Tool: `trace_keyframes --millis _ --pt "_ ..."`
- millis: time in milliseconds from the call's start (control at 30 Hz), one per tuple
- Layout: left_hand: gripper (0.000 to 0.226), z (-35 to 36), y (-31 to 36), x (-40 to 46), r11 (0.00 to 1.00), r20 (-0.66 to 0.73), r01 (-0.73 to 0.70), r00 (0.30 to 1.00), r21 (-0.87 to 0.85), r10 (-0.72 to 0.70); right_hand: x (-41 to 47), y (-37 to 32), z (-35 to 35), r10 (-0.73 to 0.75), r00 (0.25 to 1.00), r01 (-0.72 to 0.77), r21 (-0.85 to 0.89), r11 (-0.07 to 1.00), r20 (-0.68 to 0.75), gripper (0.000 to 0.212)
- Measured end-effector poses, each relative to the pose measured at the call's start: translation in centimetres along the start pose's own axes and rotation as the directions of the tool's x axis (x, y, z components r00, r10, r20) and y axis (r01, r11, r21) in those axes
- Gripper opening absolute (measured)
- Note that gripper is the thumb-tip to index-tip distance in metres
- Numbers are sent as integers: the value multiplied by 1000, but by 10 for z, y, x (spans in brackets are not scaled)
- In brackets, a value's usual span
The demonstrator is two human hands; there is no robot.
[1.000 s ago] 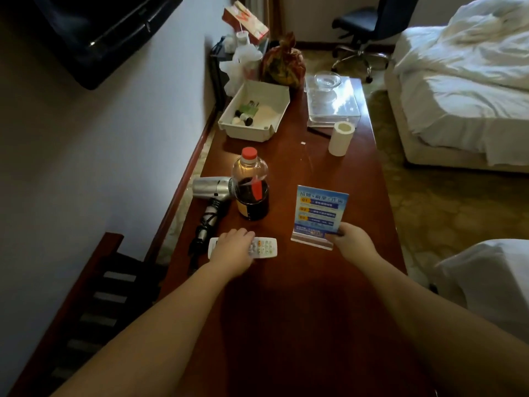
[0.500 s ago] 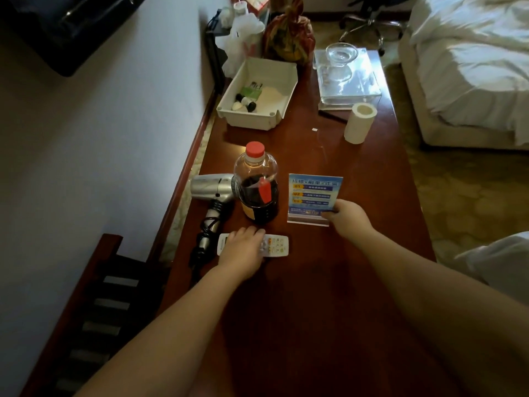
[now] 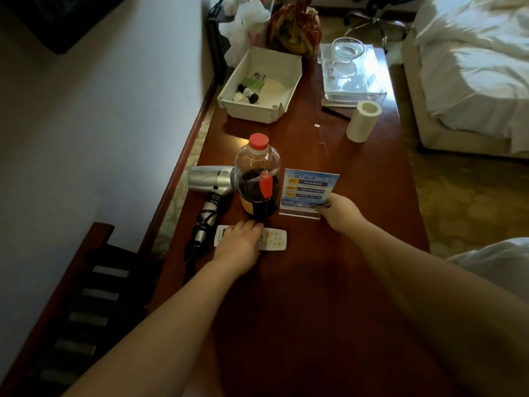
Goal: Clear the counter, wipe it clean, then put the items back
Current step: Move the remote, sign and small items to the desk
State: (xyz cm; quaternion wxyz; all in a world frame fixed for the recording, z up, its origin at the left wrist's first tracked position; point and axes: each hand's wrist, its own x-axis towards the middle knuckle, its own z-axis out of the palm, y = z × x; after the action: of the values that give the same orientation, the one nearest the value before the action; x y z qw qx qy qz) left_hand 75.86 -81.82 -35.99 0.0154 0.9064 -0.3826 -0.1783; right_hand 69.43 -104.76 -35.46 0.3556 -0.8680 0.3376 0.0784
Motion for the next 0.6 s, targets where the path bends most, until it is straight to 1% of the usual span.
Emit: trace_keyframes --millis 100,200,300,467,600 --pt "70 1 1 -6 1000 4 14 1000 -16 -14 -8 2 -5 16 1000 -16 11 1000 20 36" --pt "77 1 1 -16 999 -16 34 999 -36 -35 -22 6 -12 100 995 -100 18 995 17 52" --pt "74 -3 6 -30 998 -69 48 996 -50 -52 -41 12 -16 122 992 -123 -21 992 -6 51" --pt "64 -20 22 -72 968 -171 140 969 -208 -177 -89 7 -24 28 1000 -27 -94 995 5 47" --pt "60 -34 38 -129 884 -143 269 928 -382 -344 -143 -2 -28 -100 993 108 -131 986 67 44"
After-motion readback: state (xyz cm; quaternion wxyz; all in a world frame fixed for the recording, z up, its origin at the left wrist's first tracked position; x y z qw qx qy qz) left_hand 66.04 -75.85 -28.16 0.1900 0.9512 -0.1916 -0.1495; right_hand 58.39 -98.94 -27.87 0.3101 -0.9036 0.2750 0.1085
